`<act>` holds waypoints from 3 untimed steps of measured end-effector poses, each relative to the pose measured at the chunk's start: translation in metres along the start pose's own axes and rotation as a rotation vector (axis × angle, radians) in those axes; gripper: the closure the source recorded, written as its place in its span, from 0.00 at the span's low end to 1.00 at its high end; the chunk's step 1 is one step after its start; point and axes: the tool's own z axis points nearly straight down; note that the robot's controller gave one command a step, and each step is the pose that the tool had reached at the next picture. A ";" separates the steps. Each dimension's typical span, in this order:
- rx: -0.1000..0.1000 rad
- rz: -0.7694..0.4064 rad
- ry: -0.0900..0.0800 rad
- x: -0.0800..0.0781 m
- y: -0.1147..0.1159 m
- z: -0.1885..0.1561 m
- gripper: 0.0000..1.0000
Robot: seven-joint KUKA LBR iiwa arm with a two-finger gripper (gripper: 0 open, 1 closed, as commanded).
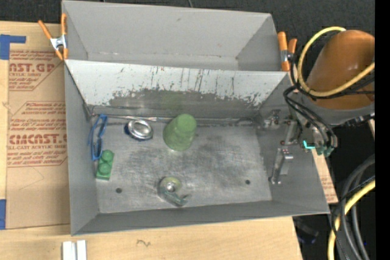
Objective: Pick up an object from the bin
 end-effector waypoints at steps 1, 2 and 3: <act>-0.003 -0.102 -0.002 -0.017 0.059 0.073 0.00; -0.004 -0.049 -0.003 0.006 0.151 0.092 0.00; 0.003 -0.254 -0.026 0.020 0.194 0.130 0.00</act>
Offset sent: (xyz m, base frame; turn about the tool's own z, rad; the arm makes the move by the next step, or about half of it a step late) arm 0.0177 0.0549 -0.0683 -0.0957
